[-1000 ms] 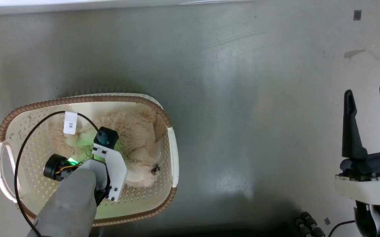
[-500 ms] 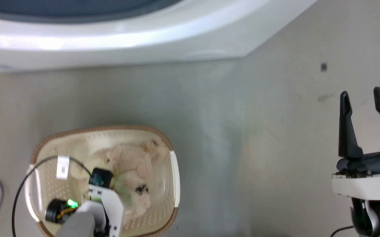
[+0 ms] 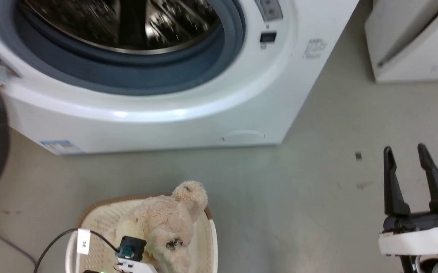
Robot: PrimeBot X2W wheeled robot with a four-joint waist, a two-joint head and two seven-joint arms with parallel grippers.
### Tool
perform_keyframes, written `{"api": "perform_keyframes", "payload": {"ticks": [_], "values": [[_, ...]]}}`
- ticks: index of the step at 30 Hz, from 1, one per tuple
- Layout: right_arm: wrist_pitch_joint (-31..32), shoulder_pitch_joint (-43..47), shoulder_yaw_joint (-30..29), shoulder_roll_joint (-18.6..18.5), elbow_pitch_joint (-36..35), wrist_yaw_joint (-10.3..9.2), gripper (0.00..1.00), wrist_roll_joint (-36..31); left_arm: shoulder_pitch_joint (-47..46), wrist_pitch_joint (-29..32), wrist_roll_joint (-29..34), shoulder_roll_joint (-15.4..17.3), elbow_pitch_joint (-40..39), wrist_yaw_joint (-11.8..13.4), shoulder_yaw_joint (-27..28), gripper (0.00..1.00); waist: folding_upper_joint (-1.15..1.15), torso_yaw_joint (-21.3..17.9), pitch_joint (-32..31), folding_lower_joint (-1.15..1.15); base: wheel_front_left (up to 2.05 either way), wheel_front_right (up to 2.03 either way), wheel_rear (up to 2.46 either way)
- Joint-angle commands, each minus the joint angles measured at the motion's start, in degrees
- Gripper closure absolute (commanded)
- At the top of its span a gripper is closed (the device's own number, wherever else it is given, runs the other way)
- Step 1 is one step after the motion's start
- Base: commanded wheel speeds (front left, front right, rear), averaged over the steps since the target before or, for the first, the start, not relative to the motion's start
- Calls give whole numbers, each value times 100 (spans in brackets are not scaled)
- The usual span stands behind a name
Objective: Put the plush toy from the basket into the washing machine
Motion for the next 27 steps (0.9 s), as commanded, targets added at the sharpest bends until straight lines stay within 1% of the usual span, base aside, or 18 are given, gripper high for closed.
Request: {"api": "perform_keyframes", "payload": {"ticks": [1,5,8,15,22,27], "values": [[-24,86,-5,-3,32,-5,0,4,64,-82,-46,10,-75,17,-30,100,0,174,-440,1,0,0,0],[-24,243,-29,-3,63,-5,0,25,202,-221,-187,37,-401,17,-58,100,0,292,-765,1,0,0,0],[-24,328,-10,-3,56,-5,0,25,280,-255,-212,106,-801,17,2,100,0,365,-923,1,0,0,0],[-24,425,-18,-3,43,-5,0,45,679,-260,-31,297,-2642,200,591,100,0,438,-1094,1,0,0,0],[-24,438,51,-3,-46,-5,0,40,1036,-261,221,337,-4267,320,1232,100,0,308,-987,1,0,0,0],[-24,332,83,-3,-146,-5,0,28,893,-262,402,399,-5021,320,1554,100,0,137,-688,1,0,0,0]]}}
